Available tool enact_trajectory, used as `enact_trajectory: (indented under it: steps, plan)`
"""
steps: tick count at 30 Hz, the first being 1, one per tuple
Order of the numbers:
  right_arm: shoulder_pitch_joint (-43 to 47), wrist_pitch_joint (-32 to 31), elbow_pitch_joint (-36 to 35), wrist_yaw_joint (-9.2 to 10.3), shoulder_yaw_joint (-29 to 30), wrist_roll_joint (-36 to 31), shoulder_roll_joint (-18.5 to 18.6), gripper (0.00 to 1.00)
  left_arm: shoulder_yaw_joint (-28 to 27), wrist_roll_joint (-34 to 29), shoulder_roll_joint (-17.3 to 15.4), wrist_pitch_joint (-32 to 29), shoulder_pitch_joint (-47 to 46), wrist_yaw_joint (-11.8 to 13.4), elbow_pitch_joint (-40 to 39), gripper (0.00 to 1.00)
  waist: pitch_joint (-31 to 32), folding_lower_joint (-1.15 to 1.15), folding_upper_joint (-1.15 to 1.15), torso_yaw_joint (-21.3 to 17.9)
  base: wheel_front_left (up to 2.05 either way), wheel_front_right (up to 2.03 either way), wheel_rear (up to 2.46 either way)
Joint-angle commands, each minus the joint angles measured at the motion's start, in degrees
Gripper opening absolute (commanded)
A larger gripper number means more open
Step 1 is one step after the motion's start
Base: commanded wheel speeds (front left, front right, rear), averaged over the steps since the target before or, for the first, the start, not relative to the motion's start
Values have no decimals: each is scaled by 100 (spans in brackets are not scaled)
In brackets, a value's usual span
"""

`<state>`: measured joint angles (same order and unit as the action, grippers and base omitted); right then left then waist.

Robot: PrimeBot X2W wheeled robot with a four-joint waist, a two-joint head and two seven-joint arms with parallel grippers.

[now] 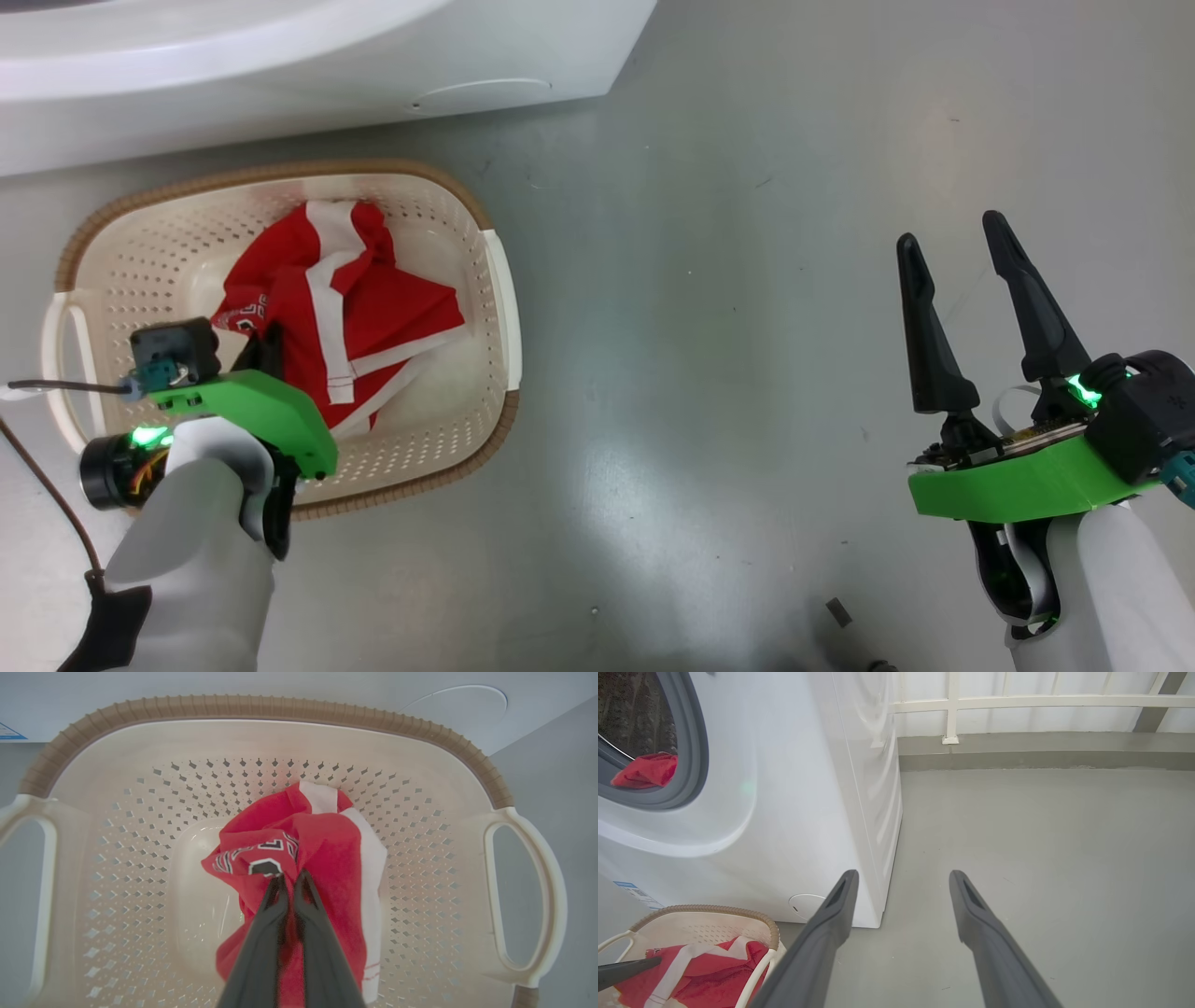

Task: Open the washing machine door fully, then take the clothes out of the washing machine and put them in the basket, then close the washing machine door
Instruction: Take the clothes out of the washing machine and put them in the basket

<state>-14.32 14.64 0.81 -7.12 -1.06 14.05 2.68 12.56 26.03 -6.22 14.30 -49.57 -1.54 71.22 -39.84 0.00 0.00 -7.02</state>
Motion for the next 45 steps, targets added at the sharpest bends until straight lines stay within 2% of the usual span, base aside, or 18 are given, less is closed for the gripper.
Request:
enact_trajectory:
  steps: [1, 8, 9, 10, 11, 12, 23, 28, 33, 45]
  plan:
    - [11, 36, -112, -36, -147, 23, 20, 100, -135, 47, -173, 62, 27, -15, 30, 0, -30, 0, 0, -22, 0, 0, 0]
    - [-29, 36, -71, -36, -180, 57, 20, 100, -132, 111, -198, 32, -32, -63, 168, 0, -46, 0, 0, -51, 0, 0, 0]
    - [-30, 36, -65, -36, -177, 58, 20, 100, -130, 122, -194, 25, -38, -80, 180, 20, -45, 0, 0, -50, 0, 0, 0]
    - [-32, 36, -57, -36, -175, 59, 20, 100, -133, 139, -191, 17, -43, -93, 191, 58, -41, 0, 0, -47, 0, 0, 0]
    - [-34, 36, -52, -36, -173, 59, 20, 100, -130, 145, -193, 19, -52, -93, 199, 82, -38, 0, 0, -43, 0, 0, 0]
    - [-39, 36, -47, -36, -175, 59, 20, 100, -135, 159, -192, 20, -60, -99, 206, 100, -34, 0, 0, -41, 0, 0, 0]
    - [-36, 36, -16, -36, -137, 127, 20, 100, -112, 266, -187, -24, -66, -269, 222, 100, 163, 0, 0, -8, 0, 0, 0]
    - [8, 36, 2, -36, -118, 146, 20, 100, -221, 339, -197, 60, 16, -308, -62, 100, 359, 0, 0, 44, 0, 0, 0]
    - [83, 36, 32, -36, -66, 143, 20, 100, -462, 197, -251, 67, 427, -193, -1144, 100, 640, 0, 0, 145, 0, 0, 0]
    - [356, 36, 166, -36, -61, 152, 20, 100, -952, -641, 10, 69, 2185, 195, -3817, 100, 1640, 0, 0, 307, 0, 0, 0]
